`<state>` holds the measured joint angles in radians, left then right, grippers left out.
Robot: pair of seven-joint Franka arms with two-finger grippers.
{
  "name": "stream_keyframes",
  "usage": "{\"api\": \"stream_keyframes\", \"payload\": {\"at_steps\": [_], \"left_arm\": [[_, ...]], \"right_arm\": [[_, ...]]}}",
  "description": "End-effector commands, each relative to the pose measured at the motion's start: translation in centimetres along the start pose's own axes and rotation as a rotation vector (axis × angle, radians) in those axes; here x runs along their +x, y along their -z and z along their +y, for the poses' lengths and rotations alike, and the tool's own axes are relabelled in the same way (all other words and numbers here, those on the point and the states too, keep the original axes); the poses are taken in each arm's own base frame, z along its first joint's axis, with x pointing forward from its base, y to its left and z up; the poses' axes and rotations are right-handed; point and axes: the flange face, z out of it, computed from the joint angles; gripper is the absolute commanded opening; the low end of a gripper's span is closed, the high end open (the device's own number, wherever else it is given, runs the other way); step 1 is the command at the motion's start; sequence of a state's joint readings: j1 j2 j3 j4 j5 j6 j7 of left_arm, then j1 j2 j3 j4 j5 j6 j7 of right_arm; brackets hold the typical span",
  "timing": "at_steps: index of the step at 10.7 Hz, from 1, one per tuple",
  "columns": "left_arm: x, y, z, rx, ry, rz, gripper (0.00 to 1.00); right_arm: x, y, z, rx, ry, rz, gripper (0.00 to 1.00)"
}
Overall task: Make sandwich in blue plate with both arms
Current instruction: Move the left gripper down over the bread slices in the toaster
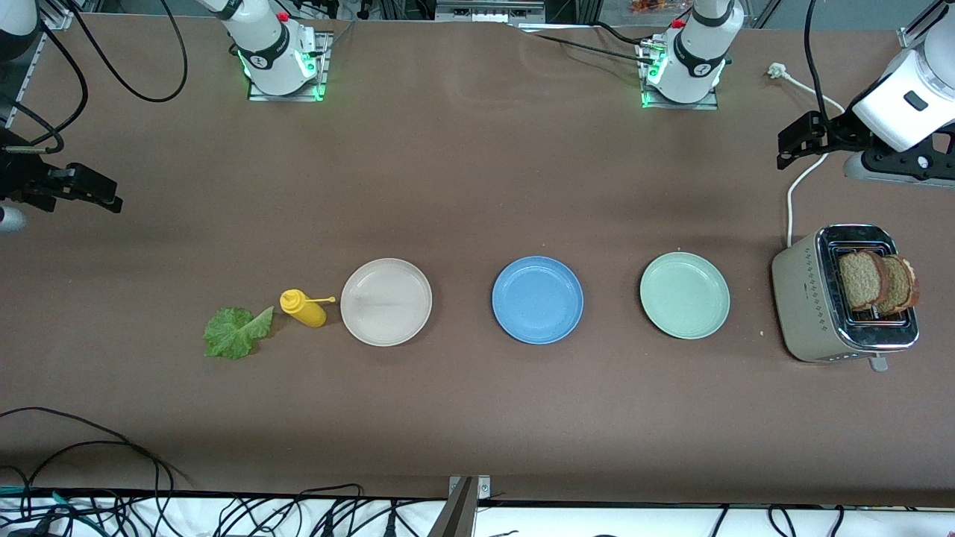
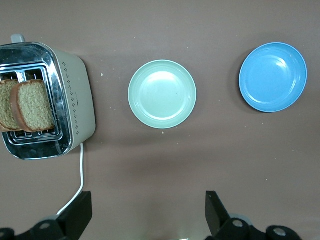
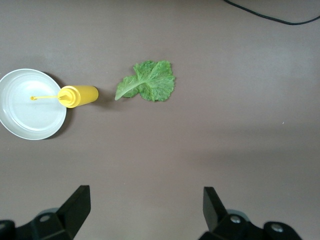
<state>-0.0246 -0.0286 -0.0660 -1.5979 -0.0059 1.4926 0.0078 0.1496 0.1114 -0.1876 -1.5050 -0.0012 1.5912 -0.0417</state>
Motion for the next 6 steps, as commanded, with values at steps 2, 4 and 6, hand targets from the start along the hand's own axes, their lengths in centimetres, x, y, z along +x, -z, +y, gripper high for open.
{"api": "stream_keyframes", "payload": {"at_steps": [2,4,6], "left_arm": [[0.8,-0.4,-1.1,0.004,0.010,-0.015,1.00],[1.3,-1.0,-1.1,0.006,0.010,-0.024,1.00],[2.5,-2.2,-2.0,-0.001,0.023,-0.038,1.00]], "right_arm": [[-0.1,0.7,0.1,0.010,-0.001,0.006,1.00],[-0.1,0.7,0.4,0.011,-0.011,0.007,1.00],[-0.1,0.7,0.3,0.010,-0.010,0.007,1.00]]}}
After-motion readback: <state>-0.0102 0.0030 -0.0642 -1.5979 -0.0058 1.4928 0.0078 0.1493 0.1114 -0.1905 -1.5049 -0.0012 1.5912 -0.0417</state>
